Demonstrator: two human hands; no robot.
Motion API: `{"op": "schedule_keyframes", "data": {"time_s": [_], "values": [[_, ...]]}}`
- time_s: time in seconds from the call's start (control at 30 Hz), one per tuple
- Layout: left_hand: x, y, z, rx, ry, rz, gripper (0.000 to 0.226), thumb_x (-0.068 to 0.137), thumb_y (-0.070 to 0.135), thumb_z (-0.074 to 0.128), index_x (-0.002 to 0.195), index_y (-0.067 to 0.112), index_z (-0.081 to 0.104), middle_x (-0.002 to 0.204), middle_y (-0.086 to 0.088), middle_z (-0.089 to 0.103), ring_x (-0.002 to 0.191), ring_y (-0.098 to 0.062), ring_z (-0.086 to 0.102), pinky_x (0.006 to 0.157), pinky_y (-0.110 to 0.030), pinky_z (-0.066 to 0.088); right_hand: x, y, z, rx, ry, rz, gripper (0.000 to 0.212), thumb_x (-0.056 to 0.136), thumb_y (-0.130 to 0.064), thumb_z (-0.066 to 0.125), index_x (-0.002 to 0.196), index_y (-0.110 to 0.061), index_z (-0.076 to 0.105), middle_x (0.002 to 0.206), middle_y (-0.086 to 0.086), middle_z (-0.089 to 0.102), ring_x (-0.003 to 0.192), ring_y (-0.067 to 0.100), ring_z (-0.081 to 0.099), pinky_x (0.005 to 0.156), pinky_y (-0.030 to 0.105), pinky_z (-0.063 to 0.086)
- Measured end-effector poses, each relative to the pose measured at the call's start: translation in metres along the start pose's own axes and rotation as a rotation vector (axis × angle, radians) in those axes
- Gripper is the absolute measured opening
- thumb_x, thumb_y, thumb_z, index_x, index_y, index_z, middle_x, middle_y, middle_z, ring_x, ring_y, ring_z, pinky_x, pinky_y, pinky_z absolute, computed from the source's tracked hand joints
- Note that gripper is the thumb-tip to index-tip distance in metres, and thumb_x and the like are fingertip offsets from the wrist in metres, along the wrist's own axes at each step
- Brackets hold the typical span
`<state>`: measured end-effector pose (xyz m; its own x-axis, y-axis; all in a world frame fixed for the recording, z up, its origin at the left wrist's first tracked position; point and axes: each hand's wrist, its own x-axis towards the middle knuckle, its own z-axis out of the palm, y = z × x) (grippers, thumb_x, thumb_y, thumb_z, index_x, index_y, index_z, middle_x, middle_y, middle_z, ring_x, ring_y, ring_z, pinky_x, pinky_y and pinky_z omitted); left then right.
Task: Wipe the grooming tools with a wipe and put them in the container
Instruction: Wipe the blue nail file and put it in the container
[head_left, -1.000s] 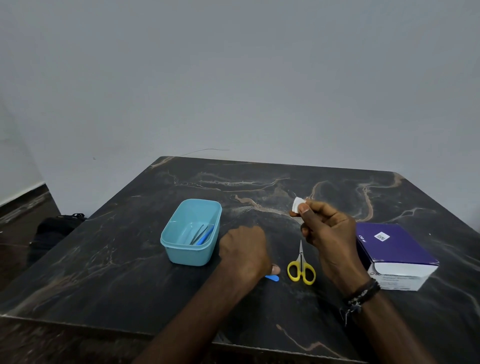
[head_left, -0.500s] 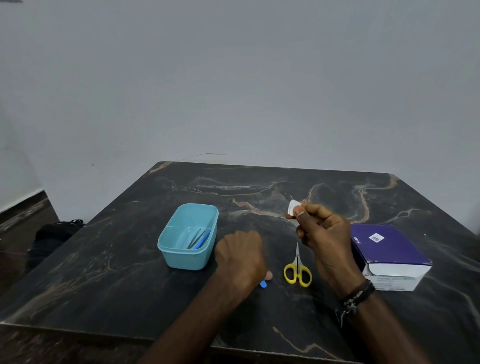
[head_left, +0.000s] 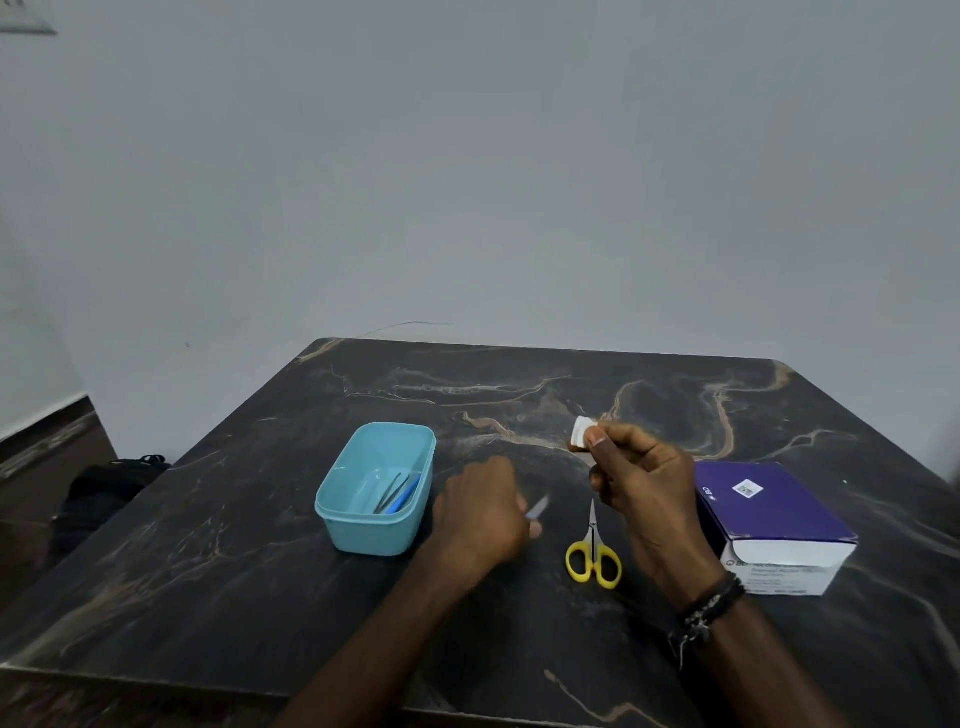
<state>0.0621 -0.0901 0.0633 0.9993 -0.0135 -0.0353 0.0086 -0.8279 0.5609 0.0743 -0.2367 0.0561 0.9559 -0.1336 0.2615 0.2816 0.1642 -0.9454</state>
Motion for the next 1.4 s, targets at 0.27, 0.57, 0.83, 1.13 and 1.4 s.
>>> {"op": "schedule_keyframes", "data": {"time_s": [0.27,0.57,0.83,1.13,1.4], "values": [[0.017,0.002,0.012,-0.9,0.241,0.226,0.016,0.084,0.009,0.072,0.097,0.003,0.065,0.081,-0.01,0.068,0.055,-0.027,0.07,0.05,-0.032,0.058,0.006,0.009,-0.003,-0.032,0.065,-0.016,0.009,0.087,-0.009,0.067,0.089,-0.012,0.075,0.059,0.003,0.062,0.052,0.012,0.05,0.049,0.023,0.039],[0.015,-0.005,0.029,-0.978,0.224,0.309,0.016,0.088,0.004,0.066,0.103,0.003,0.064,0.087,-0.012,0.067,0.063,-0.025,0.072,0.056,-0.026,0.058,0.008,0.014,-0.003,-0.061,0.083,0.009,0.013,0.086,-0.011,0.068,0.096,-0.011,0.076,0.064,0.006,0.065,0.055,0.012,0.051,0.049,0.023,0.04],[0.013,-0.008,0.034,-0.975,0.198,0.33,0.015,0.087,0.003,0.066,0.102,0.003,0.064,0.086,-0.013,0.067,0.063,-0.026,0.072,0.055,-0.026,0.058,0.008,0.014,-0.002,-0.063,0.079,0.03,0.011,0.085,-0.01,0.068,0.093,-0.009,0.076,0.062,0.003,0.065,0.053,0.011,0.049,0.045,0.019,0.038],[0.014,-0.01,0.039,-0.942,0.197,0.342,0.014,0.087,0.006,0.067,0.101,0.006,0.066,0.085,-0.012,0.068,0.063,-0.027,0.072,0.057,-0.032,0.059,0.005,0.012,-0.002,-0.081,-0.04,0.086,0.009,0.087,-0.014,0.066,0.089,-0.013,0.075,0.069,0.005,0.065,0.054,0.01,0.05,0.047,0.02,0.039],[0.015,-0.012,0.039,-0.939,0.194,0.346,0.014,0.088,0.005,0.066,0.102,0.003,0.066,0.086,-0.017,0.069,0.064,-0.029,0.071,0.056,-0.031,0.059,0.005,0.015,0.0,-0.141,-0.103,0.113,0.015,0.09,-0.014,0.063,0.089,-0.004,0.074,0.052,-0.003,0.056,0.047,0.005,0.043,0.046,0.018,0.037]]}}
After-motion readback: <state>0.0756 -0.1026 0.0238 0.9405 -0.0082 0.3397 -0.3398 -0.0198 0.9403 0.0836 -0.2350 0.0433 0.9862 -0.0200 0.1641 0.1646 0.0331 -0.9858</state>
